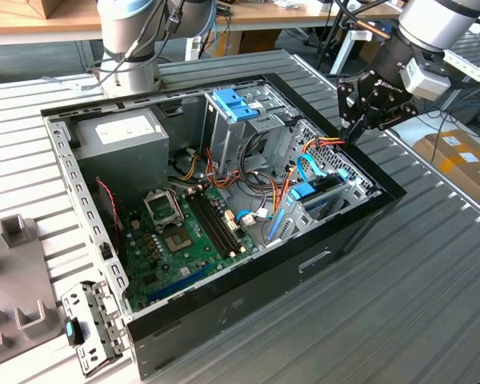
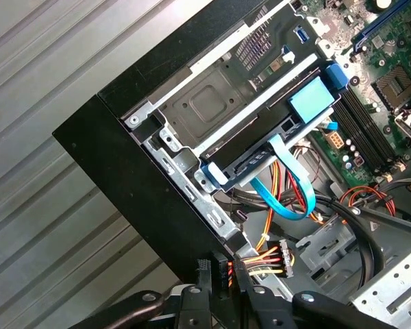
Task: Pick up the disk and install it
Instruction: 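Insert the second disk wire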
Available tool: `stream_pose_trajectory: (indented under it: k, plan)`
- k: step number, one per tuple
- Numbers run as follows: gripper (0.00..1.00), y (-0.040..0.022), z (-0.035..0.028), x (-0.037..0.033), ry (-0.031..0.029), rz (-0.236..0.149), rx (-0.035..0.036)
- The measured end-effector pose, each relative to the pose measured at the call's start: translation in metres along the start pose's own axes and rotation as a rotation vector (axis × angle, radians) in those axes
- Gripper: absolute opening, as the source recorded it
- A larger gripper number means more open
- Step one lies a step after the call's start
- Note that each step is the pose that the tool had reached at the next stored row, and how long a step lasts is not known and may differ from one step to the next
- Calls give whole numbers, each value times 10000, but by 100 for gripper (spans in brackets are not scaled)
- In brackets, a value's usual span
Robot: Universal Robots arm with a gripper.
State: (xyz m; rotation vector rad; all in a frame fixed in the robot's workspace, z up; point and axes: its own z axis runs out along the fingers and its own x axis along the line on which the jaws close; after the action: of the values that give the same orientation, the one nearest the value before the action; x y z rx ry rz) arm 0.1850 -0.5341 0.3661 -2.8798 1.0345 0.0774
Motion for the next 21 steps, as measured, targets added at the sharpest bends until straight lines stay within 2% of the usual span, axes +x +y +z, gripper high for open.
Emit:
stream_pose_trajectory:
  k: [4,5,13,15,18,21]
  plan:
    - [25,0,-1,0,2,-2,-2]
    - [16,0,-1,0,1,-3,-1]
    - [16,0,-2,0,-1,-5,1]
    - [16,-2,-28,-2,-1,-6,0]
    - [16,-6,-101,-8,4,-5,-5]
    - [16,-6,-103,-8,4,-5,-6]
